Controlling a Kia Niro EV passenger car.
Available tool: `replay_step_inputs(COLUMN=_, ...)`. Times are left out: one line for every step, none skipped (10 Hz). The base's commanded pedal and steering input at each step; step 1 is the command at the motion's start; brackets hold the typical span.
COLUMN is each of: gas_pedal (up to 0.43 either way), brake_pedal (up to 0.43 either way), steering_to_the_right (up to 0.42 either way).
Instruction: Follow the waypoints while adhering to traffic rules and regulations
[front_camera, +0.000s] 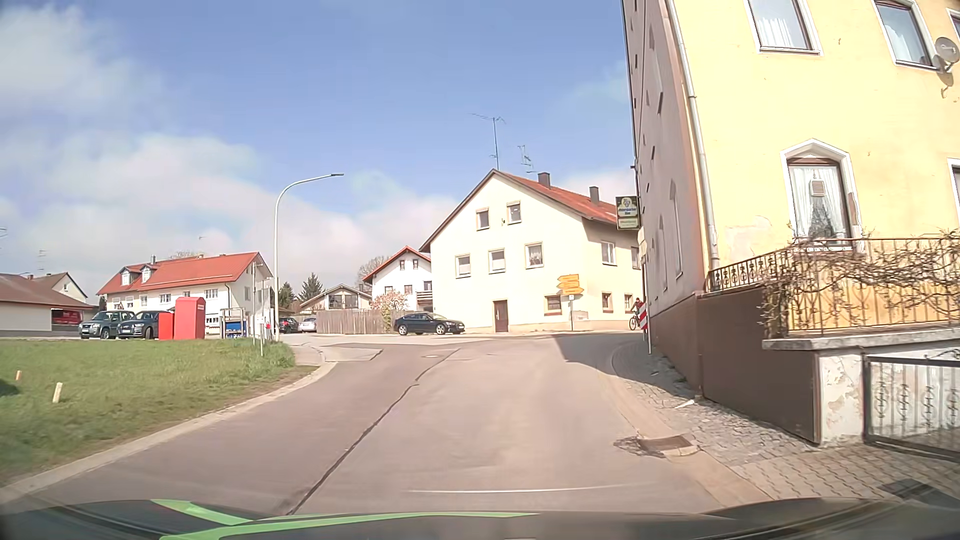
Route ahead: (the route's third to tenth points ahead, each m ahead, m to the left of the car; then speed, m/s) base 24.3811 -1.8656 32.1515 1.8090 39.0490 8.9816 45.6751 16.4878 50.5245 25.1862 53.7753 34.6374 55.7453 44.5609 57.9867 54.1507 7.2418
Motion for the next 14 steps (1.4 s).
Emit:
replay_step_inputs(gas_pedal=0.0, brake_pedal=0.0, steering_to_the_right=0.007)
replay_step_inputs(gas_pedal=0.0, brake_pedal=0.0, steering_to_the_right=0.011)
replay_step_inputs(gas_pedal=0.0, brake_pedal=0.0, steering_to_the_right=0.018)
replay_step_inputs(gas_pedal=0.0, brake_pedal=0.0, steering_to_the_right=0.024)
replay_step_inputs(gas_pedal=0.0, brake_pedal=0.0, steering_to_the_right=0.035)
replay_step_inputs(gas_pedal=0.0, brake_pedal=0.0, steering_to_the_right=0.046)
replay_step_inputs(gas_pedal=0.0, brake_pedal=0.0, steering_to_the_right=0.055)
replay_step_inputs(gas_pedal=0.0, brake_pedal=0.0, steering_to_the_right=0.058)
replay_step_inputs(gas_pedal=0.0, brake_pedal=0.012, steering_to_the_right=0.06)
replay_step_inputs(gas_pedal=0.0, brake_pedal=0.055, steering_to_the_right=0.063)
replay_step_inputs(gas_pedal=0.0, brake_pedal=0.085, steering_to_the_right=0.068)
replay_step_inputs(gas_pedal=0.0, brake_pedal=0.091, steering_to_the_right=0.07)
replay_step_inputs(gas_pedal=0.0, brake_pedal=0.098, steering_to_the_right=0.07)
replay_step_inputs(gas_pedal=0.0, brake_pedal=0.11, steering_to_the_right=0.069)
